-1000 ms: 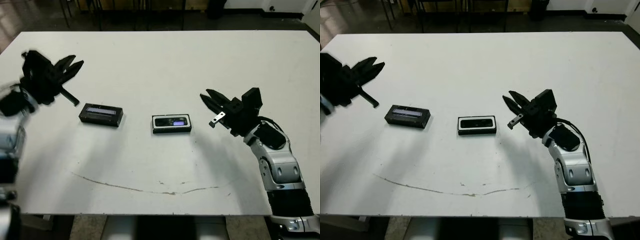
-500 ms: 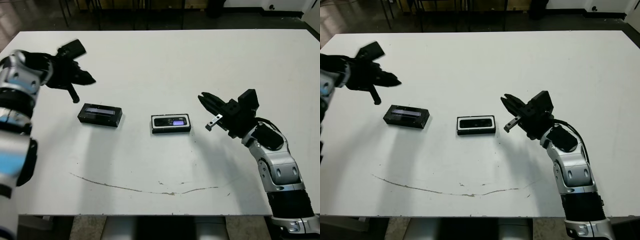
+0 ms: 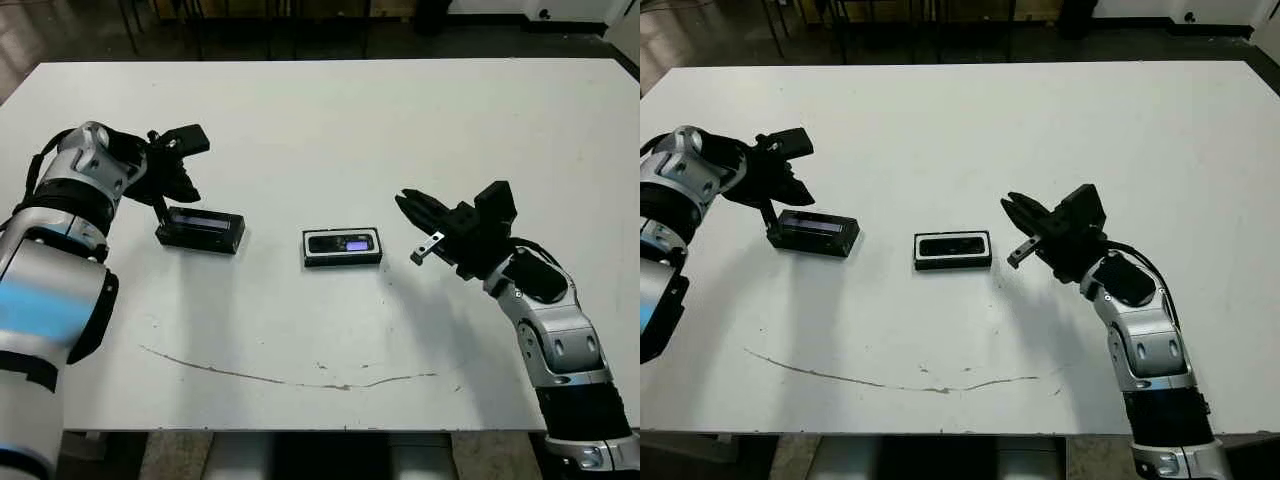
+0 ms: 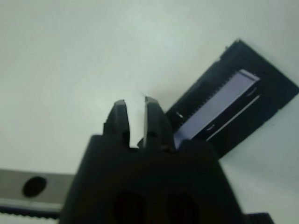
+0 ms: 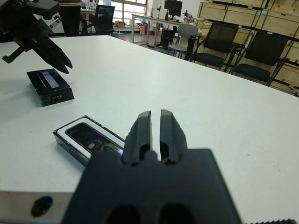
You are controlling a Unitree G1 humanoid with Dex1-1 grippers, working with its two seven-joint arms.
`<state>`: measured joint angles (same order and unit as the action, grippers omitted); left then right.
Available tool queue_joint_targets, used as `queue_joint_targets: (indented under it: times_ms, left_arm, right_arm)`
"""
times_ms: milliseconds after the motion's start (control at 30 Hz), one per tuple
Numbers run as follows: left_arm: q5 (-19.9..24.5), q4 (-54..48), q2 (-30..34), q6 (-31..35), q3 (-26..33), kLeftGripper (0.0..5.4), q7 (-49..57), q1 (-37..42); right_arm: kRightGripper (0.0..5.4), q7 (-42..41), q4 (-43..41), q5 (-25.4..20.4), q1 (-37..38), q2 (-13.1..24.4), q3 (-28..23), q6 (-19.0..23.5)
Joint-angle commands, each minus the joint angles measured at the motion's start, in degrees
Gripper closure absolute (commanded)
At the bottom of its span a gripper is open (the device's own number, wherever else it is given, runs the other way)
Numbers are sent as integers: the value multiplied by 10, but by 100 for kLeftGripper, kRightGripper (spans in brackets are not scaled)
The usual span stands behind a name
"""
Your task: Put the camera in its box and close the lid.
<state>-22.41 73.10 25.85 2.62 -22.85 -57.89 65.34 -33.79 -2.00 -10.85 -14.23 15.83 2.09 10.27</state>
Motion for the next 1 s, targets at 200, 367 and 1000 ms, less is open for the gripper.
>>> queue_joint_targets:
  times_ms: [200, 367, 1000]
  left_arm:
    - [-29, 9, 7, -4, -13, 540, -2, -17]
    - [-37, 7, 14, -7, -17, 540, -4, -17]
    - [-45, -3, 15, 78, -24, 540, -45, -19]
  right_arm:
    - [538, -8, 15, 1, 6, 5, 10, -3]
    - [538, -6, 15, -1, 5, 5, 13, 2]
    - [538, -3, 19, 2, 9, 5, 15, -13]
